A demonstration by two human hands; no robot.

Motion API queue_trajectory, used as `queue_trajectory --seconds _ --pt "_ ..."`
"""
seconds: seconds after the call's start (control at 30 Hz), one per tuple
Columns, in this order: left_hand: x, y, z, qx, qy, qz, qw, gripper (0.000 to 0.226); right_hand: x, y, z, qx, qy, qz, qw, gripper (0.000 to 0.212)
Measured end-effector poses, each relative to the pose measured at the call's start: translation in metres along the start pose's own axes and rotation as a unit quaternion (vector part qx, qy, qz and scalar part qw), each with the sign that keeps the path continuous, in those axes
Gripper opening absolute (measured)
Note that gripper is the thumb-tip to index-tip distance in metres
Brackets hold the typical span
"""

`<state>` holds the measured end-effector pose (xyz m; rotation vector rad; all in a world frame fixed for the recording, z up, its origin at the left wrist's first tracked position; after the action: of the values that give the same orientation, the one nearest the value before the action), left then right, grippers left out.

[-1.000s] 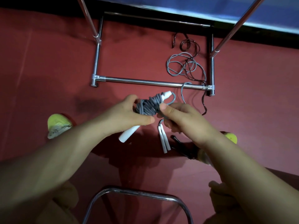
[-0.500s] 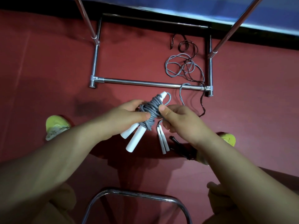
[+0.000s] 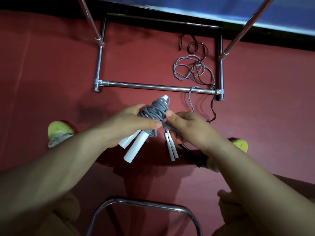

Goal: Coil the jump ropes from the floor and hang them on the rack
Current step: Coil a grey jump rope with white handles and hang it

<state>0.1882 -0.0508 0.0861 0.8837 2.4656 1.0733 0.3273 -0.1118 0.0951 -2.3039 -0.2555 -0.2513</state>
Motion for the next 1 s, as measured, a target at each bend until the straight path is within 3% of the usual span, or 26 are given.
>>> queue_trajectory --seconds 0.13,0.23,0.43,0.53,0.63,0.83,1.0 --pt "-0.005 -0.001 -0.004 0.037 0.005 -0.029 0.999 0.036 0.002 -0.001 -0.001 0.027 0.020 -0.054 0.998 0.054" --pt "-0.007 -0.003 -0.006 0.065 -0.014 -0.028 0.997 0.028 0.000 -0.002 -0.002 0.022 0.011 -0.072 0.997 0.054" --pt "-0.007 0.003 -0.008 0.036 -0.005 0.006 0.999 0.028 0.000 -0.001 -0.002 0.017 0.020 -0.077 0.997 0.050" --pt "-0.005 0.006 -0.009 0.054 0.006 -0.058 0.997 0.016 0.002 -0.005 -0.003 0.022 0.022 -0.068 0.997 0.050" --pt "-0.004 0.005 -0.007 0.094 0.014 -0.126 0.987 0.027 0.002 -0.005 -0.003 0.015 0.017 -0.060 0.998 0.055" --pt "-0.009 0.001 -0.006 0.042 -0.006 -0.061 0.997 0.012 0.009 -0.001 -0.002 -0.009 0.049 -0.158 0.986 0.070" --pt "-0.004 0.000 0.000 0.023 -0.023 -0.036 0.999 0.040 0.012 -0.002 -0.005 -0.013 0.064 -0.224 0.972 0.067"
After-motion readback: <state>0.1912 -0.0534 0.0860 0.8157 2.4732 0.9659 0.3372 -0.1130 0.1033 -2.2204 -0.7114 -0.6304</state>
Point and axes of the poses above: each hand's wrist, its own z-axis towards the middle knuckle, its own x-axis out of the back of the hand, y = z × x, the point moved 5 cm from there along z, towards the middle knuckle, and after that the axes turned 3 degrees about y, right-handed, at the moved point
